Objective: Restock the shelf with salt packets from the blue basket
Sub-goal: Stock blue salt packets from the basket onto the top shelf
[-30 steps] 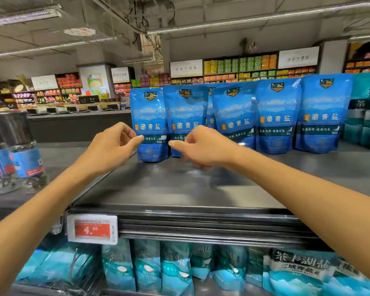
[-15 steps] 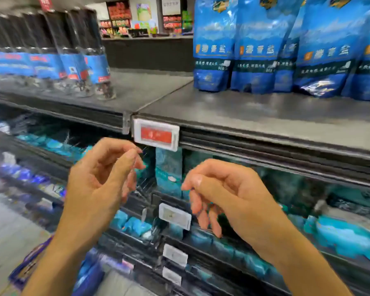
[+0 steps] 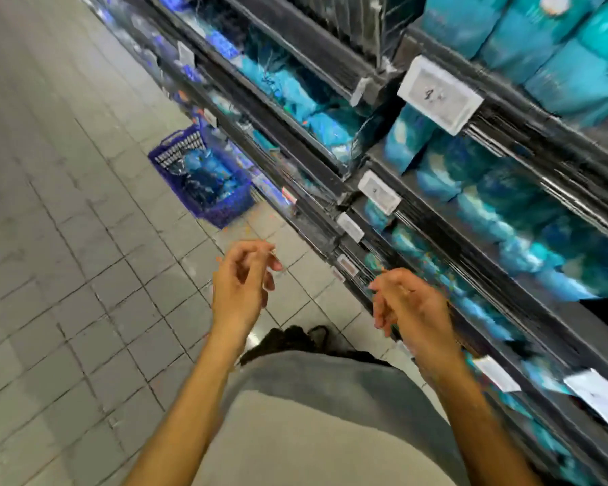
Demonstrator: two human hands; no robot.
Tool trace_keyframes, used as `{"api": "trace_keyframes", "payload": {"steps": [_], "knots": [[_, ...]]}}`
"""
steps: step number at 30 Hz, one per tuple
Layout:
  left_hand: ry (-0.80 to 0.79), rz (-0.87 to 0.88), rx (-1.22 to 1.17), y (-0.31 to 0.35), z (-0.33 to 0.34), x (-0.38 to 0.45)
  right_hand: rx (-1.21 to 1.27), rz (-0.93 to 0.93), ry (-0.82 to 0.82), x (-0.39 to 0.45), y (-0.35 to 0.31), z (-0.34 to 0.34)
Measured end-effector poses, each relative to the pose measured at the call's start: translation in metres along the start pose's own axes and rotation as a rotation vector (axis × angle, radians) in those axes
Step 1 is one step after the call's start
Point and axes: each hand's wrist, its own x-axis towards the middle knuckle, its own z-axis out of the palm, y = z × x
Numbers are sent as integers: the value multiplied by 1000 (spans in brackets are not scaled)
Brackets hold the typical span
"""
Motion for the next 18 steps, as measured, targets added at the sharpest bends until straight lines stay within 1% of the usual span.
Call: {"api": "trace_keyframes", "payload": {"steps": [2, 5, 10, 15, 18], "knots": [[61, -59, 3, -19, -6, -18, 2, 28, -26, -4, 15, -4], [129, -118, -30, -29, -11, -33, -50, 48, -69, -5, 30, -7], [171, -157, -2, -36, -28, -53, -91, 88, -162, -7, 57, -4], [261, -228, -50, -50, -46, -62, -88, 158, -258, 0, 62, 21], [310, -215, 28, -61, -63, -68, -108, 140, -276, 15, 56, 44]]}}
